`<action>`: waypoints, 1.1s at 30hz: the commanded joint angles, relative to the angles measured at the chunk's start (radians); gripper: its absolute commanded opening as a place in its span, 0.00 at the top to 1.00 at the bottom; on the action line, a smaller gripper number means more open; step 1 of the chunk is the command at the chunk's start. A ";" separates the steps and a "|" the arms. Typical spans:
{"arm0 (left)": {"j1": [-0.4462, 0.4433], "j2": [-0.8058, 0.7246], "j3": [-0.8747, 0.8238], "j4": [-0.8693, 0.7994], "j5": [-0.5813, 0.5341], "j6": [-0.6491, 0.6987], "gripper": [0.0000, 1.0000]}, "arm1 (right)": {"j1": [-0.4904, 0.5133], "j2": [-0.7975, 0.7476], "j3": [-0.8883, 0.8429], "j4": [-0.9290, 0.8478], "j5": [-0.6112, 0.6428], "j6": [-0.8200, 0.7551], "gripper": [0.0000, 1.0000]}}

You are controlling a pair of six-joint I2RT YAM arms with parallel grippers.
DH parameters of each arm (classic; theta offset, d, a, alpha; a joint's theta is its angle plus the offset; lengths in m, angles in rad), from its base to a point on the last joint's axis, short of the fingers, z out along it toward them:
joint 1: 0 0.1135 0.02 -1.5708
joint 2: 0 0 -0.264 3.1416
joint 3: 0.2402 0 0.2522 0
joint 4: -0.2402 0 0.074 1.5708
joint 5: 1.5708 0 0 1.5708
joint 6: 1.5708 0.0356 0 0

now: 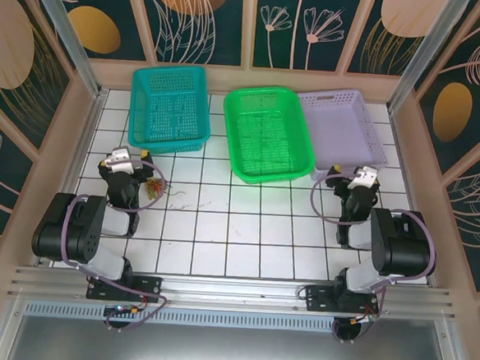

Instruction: Untangle the cables

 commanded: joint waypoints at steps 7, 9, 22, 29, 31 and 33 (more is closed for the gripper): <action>0.005 -0.007 -0.004 0.033 0.002 -0.014 0.01 | -0.001 0.005 0.014 0.033 -0.034 -0.019 0.01; 0.005 -0.009 -0.005 0.034 0.002 -0.015 0.01 | 0.000 0.004 0.014 0.033 -0.034 -0.018 0.01; 0.005 -0.008 -0.001 0.029 0.002 -0.015 0.01 | -0.001 0.006 0.015 0.032 -0.034 -0.019 0.01; -0.042 -0.435 -0.021 -0.297 -0.256 -0.072 0.01 | 0.109 -0.231 0.055 -0.200 0.270 -0.034 0.01; -0.046 -0.586 0.058 -0.527 -0.287 -0.091 0.01 | 0.165 -0.418 0.078 -0.343 0.375 0.053 0.01; -0.050 -0.717 0.156 -0.708 -0.315 -0.118 0.01 | 0.237 -0.590 0.164 -0.557 0.480 0.140 0.01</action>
